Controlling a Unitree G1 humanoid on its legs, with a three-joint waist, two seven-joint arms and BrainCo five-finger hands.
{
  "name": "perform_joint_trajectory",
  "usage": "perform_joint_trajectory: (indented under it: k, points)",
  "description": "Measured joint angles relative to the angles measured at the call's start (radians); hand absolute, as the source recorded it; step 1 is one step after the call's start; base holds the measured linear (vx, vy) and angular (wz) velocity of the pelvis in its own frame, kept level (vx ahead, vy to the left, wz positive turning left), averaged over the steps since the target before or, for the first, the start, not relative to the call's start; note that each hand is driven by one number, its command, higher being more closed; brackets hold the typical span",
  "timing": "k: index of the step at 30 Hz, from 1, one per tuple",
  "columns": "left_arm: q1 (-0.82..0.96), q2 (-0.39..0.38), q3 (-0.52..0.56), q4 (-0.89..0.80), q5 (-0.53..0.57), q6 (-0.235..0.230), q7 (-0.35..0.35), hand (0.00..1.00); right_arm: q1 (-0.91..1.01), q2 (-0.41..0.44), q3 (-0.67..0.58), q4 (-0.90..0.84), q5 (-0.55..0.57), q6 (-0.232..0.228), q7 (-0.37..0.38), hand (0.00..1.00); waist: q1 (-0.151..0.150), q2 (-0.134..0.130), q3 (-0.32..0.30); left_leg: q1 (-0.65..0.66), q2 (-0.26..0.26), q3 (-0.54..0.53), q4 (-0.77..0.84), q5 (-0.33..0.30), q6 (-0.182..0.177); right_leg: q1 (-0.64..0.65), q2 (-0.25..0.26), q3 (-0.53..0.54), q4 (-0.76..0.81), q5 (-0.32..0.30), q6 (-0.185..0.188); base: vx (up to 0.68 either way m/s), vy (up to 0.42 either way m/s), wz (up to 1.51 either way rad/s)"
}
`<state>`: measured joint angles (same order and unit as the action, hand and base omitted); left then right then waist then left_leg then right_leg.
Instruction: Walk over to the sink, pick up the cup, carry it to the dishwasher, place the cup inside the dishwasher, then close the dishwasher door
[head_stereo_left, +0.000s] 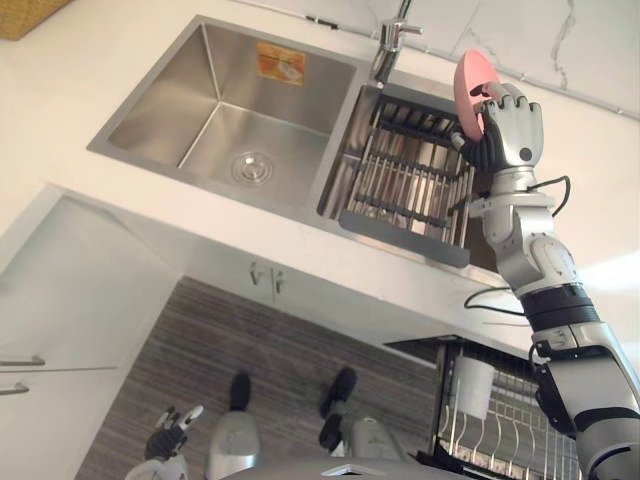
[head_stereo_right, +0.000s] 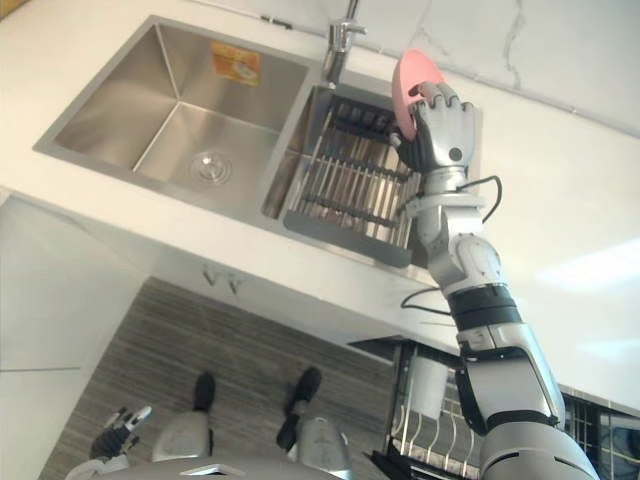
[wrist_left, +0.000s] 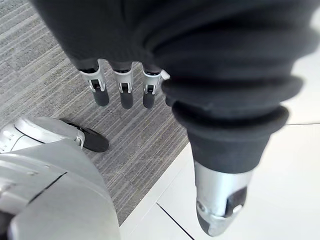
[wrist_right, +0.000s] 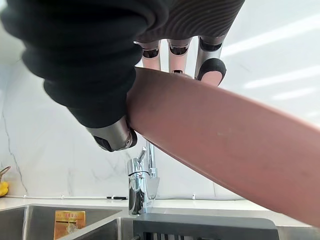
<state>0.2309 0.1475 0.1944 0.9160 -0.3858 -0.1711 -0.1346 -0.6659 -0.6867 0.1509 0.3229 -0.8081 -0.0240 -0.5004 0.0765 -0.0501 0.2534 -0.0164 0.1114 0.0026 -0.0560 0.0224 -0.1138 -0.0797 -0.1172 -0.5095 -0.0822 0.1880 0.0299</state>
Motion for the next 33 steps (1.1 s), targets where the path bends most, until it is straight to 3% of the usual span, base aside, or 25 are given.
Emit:
perform_joint_trajectory:
  k: [3,6,9,11,15,17,18,19,21,22,23,24,25,26,27,28,29,33]
  points:
    - [0.020,-0.001,0.001,0.000,0.020,-0.013,-0.001,0.00,0.060,0.000,-0.033,-0.077,0.027,-0.008,0.024,1.00,0.001,-0.001,-0.027,0.008,0.001,0.012,0.002,-0.009,0.001,0.001,0.002,0.016,0.000,-0.008,0.006,0.02,0.007,-0.10]
    - [0.057,-0.011,0.005,0.002,0.037,-0.036,-0.001,0.00,0.090,0.000,-0.038,-0.142,0.038,-0.041,0.060,1.00,0.000,-0.001,-0.032,0.044,0.000,0.043,0.043,-0.050,0.004,0.008,0.016,0.142,0.000,0.000,0.009,0.07,0.036,-0.60]
    - [0.088,-0.031,0.007,0.003,0.061,-0.065,0.000,0.00,0.082,0.000,-0.022,-0.186,0.068,-0.077,0.089,1.00,0.014,0.008,-0.046,0.030,0.006,0.047,0.207,-0.175,0.007,-0.002,0.044,0.298,0.000,0.011,0.014,0.04,0.065,-1.13]
    - [0.090,-0.043,-0.002,0.001,0.127,-0.076,0.003,0.00,0.087,0.000,-0.013,-0.241,0.077,-0.087,0.124,1.00,-0.021,0.009,-0.050,0.040,0.005,0.091,0.274,-0.237,0.016,-0.012,0.055,0.384,0.000,0.026,0.022,-0.02,0.085,-1.19]
    - [0.067,-0.036,-0.015,-0.004,0.174,-0.072,0.001,0.00,0.143,-0.009,-0.021,-0.340,0.116,-0.084,0.168,1.00,-0.048,0.009,-0.052,0.065,0.002,0.176,0.376,-0.328,0.034,-0.031,0.074,0.503,-0.007,0.030,0.023,-0.04,0.112,-1.17]
    - [0.063,-0.031,-0.019,-0.010,0.174,-0.050,0.001,0.00,0.189,-0.007,-0.041,-0.370,0.116,-0.119,0.179,1.00,-0.045,0.022,-0.064,0.098,0.010,0.245,0.360,-0.334,0.052,-0.038,0.065,0.362,-0.004,-0.064,-0.108,-0.09,0.166,-1.63]
    - [0.066,-0.033,-0.019,-0.012,0.172,-0.039,0.006,0.00,0.189,0.006,-0.039,-0.370,0.115,-0.146,0.191,1.00,-0.038,0.046,-0.072,0.129,0.032,0.301,0.293,-0.310,0.065,-0.052,0.045,0.181,0.032,-0.176,-0.171,-0.06,0.137,-1.93]
    - [0.064,-0.036,-0.018,-0.014,0.157,-0.031,0.018,0.00,0.182,0.014,-0.037,-0.370,0.112,-0.177,0.192,1.00,-0.028,0.051,-0.072,0.152,0.041,0.387,0.278,-0.309,0.066,-0.100,-0.017,0.031,0.187,-0.180,-0.164,-0.05,0.122,-1.87]
    - [0.065,-0.027,-0.005,-0.009,0.146,-0.025,0.021,0.00,0.183,0.014,-0.035,-0.370,0.096,-0.198,0.202,1.00,-0.030,0.050,-0.074,0.176,0.040,0.454,0.287,-0.316,0.076,-0.103,-0.109,-0.105,0.450,-0.240,-0.176,0.02,0.060,-1.17]
    - [0.066,-0.014,0.000,-0.009,0.147,-0.025,0.023,0.00,0.182,0.015,-0.035,-0.372,0.096,-0.197,0.217,1.00,-0.031,0.043,-0.082,0.176,0.039,0.467,0.311,-0.320,0.082,-0.078,-0.143,-0.148,0.546,-0.275,-0.177,0.09,0.008,-0.76]
    - [0.064,-0.005,0.001,-0.010,0.147,-0.025,0.024,0.00,0.182,0.015,-0.036,-0.374,0.096,-0.196,0.228,1.00,-0.031,0.018,-0.096,0.167,0.033,0.468,0.333,-0.325,0.087,-0.056,-0.145,-0.166,0.544,-0.264,-0.175,0.09,-0.026,-0.98]
    - [0.052,-0.003,0.011,-0.001,0.145,-0.018,0.033,0.00,0.168,0.018,-0.034,-0.375,0.095,-0.197,0.245,1.00,-0.005,0.019,-0.102,0.145,0.037,0.462,0.366,-0.323,0.102,-0.049,-0.087,-0.162,0.444,-0.214,-0.164,-0.01,-0.060,-1.32]
    - [0.043,-0.014,0.010,0.003,0.142,-0.001,0.038,0.00,0.166,0.033,-0.036,-0.376,0.095,-0.198,0.258,1.00,0.008,0.023,-0.107,0.108,0.054,0.445,0.387,-0.291,0.147,-0.023,-0.010,-0.113,0.259,-0.093,-0.157,-0.09,-0.060,-1.44]
    - [0.042,-0.015,0.006,0.003,0.140,0.002,0.039,0.00,0.165,0.042,-0.037,-0.375,0.095,-0.197,0.264,1.00,0.012,0.022,-0.111,0.092,0.062,0.432,0.383,-0.284,0.158,-0.005,0.020,-0.091,0.167,-0.043,-0.162,-0.10,-0.067,-1.17]
    - [0.044,-0.029,0.002,0.010,0.135,0.002,0.038,0.00,0.162,0.036,-0.039,-0.378,0.094,-0.198,0.271,1.00,0.011,0.044,-0.121,0.117,0.063,0.424,0.314,-0.289,0.129,-0.004,0.024,-0.111,0.199,-0.115,-0.163,0.02,-0.067,-0.80]
    - [0.035,-0.041,0.000,0.010,0.134,0.004,0.040,0.00,0.162,0.029,-0.051,-0.380,0.094,-0.200,0.272,1.00,-0.002,0.042,-0.127,0.153,0.047,0.443,0.263,-0.311,0.077,0.006,-0.002,-0.141,0.243,-0.221,-0.076,0.05,-0.087,-0.88]
    - [0.017,-0.043,0.000,0.030,0.138,0.019,0.040,0.00,0.176,0.037,-0.052,-0.370,0.093,-0.198,0.279,1.00,-0.001,0.042,-0.124,0.155,0.048,0.465,0.275,-0.310,0.067,0.020,0.023,-0.133,0.182,-0.151,-0.043,0.03,-0.088,-0.61]
    - [0.030,-0.050,0.001,0.046,0.176,0.022,0.040,0.00,0.221,0.030,-0.083,-0.393,0.095,-0.190,0.305,1.00,-0.005,0.047,-0.128,0.171,0.048,0.460,0.278,-0.294,0.058,0.093,0.083,-0.094,0.000,-0.061,-0.049,-0.05,-0.065,-0.41]
